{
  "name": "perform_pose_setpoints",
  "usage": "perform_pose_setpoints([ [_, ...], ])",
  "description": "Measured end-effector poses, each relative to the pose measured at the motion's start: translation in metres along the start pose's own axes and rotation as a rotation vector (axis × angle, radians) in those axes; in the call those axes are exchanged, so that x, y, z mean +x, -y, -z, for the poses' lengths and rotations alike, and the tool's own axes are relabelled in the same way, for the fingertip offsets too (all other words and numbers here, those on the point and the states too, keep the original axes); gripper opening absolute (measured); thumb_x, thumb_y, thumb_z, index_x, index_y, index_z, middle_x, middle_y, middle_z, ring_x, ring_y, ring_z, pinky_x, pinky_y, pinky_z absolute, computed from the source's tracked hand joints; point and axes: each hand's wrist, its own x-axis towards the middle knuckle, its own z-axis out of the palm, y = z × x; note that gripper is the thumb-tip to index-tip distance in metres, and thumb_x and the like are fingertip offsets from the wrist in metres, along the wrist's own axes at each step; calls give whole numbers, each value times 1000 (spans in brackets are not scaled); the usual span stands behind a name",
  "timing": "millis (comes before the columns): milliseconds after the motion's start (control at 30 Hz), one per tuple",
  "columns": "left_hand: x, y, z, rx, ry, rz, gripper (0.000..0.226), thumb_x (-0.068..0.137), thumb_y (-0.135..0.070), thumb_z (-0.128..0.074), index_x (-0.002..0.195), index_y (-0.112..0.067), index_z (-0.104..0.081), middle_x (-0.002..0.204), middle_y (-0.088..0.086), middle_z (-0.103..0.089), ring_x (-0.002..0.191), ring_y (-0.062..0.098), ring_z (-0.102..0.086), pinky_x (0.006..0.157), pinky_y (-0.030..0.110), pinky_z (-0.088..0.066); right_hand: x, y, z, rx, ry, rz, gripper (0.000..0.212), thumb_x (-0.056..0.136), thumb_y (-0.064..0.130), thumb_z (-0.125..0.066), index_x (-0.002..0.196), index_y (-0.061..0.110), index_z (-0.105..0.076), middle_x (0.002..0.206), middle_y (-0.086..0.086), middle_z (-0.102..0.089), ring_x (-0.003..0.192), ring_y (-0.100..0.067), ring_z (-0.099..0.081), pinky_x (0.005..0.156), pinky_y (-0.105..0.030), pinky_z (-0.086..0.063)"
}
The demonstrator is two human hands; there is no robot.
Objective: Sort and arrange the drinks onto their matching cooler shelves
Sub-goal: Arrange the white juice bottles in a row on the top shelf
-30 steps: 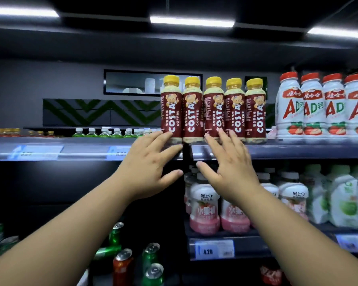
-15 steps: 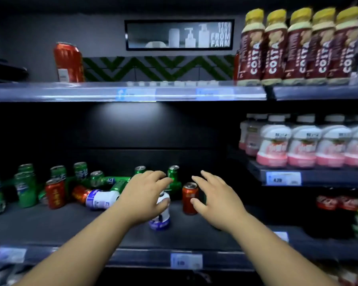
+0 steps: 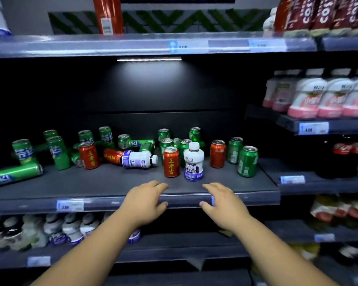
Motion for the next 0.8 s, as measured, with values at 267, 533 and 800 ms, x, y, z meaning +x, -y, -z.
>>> perform_pose_setpoints([
  [267, -33, -9, 8, -60, -64, 48, 57, 91, -50, -51, 144, -31, -42, 138, -7, -53, 123, 19, -54, 90, 35, -49, -27, 7, 14, 20, -40, 34, 62, 95, 49, -56, 152, 29, -40, 157, 10, -38, 143, -17, -36, 113, -35, -37],
  [533, -61, -24, 35, -62, -113, 125, 55, 90, -50, -53, 141, -32, -45, 134, -7, -55, 120, 20, -56, 91, 36, -50, -45, 9, 30, 70, -24, 101, 61, 94, 48, -59, 150, 27, -43, 155, 8, -41, 142, -16, -39, 112, -32, -36],
  [800, -69, -12, 37, -57, -122, 122, 55, 91, -51, -51, 142, -33, -43, 138, -8, -52, 123, 19, -54, 92, 35, -48, -44, 23, 26, 93, -25, 138, 62, 94, 49, -59, 150, 31, -42, 156, 11, -39, 141, -13, -40, 111, -32, -38],
])
